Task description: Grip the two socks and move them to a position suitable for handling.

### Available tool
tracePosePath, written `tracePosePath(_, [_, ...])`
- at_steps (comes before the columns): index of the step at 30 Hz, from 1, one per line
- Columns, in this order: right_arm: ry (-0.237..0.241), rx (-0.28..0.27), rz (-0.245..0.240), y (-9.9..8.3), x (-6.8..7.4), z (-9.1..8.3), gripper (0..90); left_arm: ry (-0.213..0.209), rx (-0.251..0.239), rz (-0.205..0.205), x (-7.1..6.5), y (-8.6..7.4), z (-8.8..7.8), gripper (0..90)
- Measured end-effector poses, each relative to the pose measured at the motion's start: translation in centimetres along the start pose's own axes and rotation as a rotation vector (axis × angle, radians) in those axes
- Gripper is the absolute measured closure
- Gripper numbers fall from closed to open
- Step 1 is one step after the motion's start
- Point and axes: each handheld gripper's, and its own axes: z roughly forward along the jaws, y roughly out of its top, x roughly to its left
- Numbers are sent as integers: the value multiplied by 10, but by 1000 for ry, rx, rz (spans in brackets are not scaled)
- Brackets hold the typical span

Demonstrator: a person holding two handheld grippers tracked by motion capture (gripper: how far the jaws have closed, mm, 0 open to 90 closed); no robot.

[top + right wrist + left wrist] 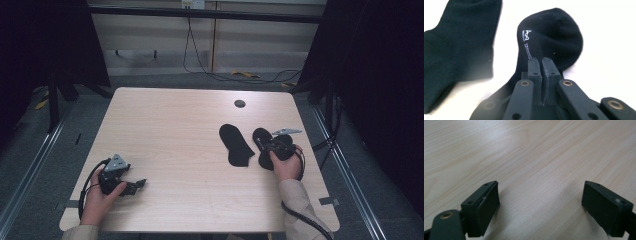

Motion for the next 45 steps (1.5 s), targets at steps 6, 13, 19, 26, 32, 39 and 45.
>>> tracePosePath(6, [32, -87, -37, 7, -2, -30, 866, 0, 0, 0, 0, 0, 0, 141])
tracePosePath(13, [183, -207, -155, 26, 42, -76, 866, 0, 0, -1, 0, 0, 0, 141])
tracePosePath(19, [345, -217, -328, 32, 113, -88, 866, 1, 0, 0, 0, 0, 0, 141])
tracePosePath(26, [396, -163, -366, 23, 169, -53, 564, 0, 0, 0, 0, 0, 0, 141])
tracePosePath(32, [340, -149, -314, 22, 155, -39, 557, 0, 0, 0, 0, 0, 0, 141])
tracePosePath(39, [145, -111, -165, 31, 112, 7, 407, 0, 0, 0, 0, 0, 0, 141])
tracePosePath(45, [21, -94, -51, 35, 90, 35, 411, 0, 0, 0, 0, 0, 0, 141])
